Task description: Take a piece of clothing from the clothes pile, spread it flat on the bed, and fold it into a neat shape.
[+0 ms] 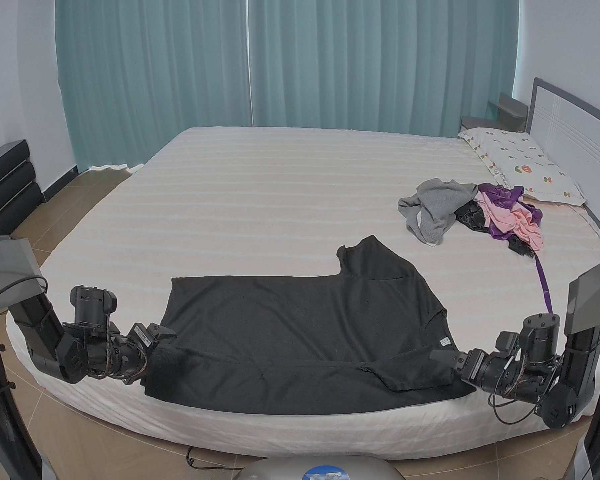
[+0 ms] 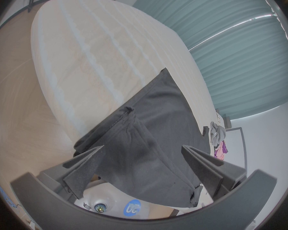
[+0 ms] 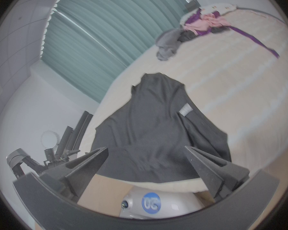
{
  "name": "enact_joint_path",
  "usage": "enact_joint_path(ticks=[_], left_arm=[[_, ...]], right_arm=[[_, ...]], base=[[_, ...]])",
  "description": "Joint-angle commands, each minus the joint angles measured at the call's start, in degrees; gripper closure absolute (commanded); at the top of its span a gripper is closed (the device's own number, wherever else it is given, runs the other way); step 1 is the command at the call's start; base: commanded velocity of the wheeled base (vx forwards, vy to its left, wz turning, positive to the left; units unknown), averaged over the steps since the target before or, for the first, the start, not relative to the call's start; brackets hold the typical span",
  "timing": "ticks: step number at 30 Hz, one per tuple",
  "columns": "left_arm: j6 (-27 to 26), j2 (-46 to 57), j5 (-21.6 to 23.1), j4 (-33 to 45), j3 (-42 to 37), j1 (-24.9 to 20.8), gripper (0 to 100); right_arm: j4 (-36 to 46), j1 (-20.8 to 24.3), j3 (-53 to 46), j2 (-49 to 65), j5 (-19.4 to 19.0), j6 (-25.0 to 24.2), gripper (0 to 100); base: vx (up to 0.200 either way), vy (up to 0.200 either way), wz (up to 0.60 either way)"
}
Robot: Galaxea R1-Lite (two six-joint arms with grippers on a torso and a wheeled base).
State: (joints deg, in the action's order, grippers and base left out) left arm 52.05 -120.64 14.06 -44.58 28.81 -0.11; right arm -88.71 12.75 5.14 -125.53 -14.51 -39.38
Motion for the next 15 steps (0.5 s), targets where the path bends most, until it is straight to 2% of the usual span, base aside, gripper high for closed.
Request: enact_joint_path(ticks=[1, 7, 15], left_arm=[[1.0, 0.9, 1.7, -0.2, -1.5, 0.2, 0], [0.9, 0.9, 1.8, -0.2, -1.6, 0.1, 0], [0.9, 0.9, 1.8, -0.3, -1.9, 0.0, 0]], right_arm=[[-1.1, 0.1, -1.5, -6.0, 0.9, -1.3, 0], [-1.0, -1.1, 0.5, -7.8, 0.8, -1.2, 0], [-1.0, 0.1, 3.1, -9.0, 0.9, -2.2, 0]], base=[[0.0, 0.0, 0.0], [0.0, 0.0, 0.0], [0.0, 0.0, 0.0]])
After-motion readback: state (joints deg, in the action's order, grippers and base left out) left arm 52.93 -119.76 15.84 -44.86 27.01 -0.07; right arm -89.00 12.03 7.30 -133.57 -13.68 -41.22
